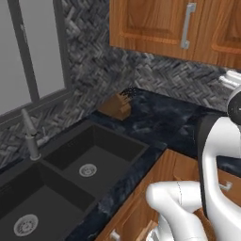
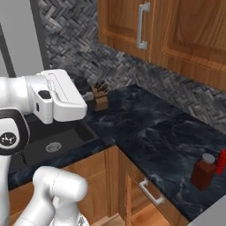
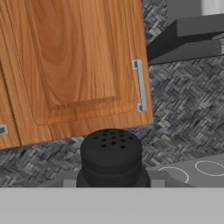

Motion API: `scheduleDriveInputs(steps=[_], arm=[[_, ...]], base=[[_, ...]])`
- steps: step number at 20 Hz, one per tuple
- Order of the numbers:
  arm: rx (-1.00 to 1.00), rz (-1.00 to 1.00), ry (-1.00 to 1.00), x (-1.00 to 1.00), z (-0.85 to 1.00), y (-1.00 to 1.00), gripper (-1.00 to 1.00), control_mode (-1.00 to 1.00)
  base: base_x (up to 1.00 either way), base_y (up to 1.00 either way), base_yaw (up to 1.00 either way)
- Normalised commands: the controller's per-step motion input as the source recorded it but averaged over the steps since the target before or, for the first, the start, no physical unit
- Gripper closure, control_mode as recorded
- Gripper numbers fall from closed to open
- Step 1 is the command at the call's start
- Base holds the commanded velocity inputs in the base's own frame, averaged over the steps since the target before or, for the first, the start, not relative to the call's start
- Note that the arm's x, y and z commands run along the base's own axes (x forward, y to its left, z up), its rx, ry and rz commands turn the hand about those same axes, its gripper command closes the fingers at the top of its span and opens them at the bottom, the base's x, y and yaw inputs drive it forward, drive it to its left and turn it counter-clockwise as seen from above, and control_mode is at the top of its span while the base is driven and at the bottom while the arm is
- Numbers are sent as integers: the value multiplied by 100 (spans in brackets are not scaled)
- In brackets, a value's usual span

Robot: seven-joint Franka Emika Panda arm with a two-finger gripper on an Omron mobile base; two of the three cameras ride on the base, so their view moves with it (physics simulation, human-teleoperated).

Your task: Collect the paprika, ketchup, and shaker from the cabinet and place them next to the stove.

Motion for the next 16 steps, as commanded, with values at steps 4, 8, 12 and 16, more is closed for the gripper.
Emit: scheduleDriveInputs(steps=[4,8,12,16], arm=[[0,0,0,0,0,0,100,100],[0,0,0,0,0,0,100,100],[0,0,0,0,0,0,100,100],[0,0,0,0,0,0,100,100]], base=[[80,-29,-33],[85,-26,-32],[95,-33,-25],[92,-42,-22]])
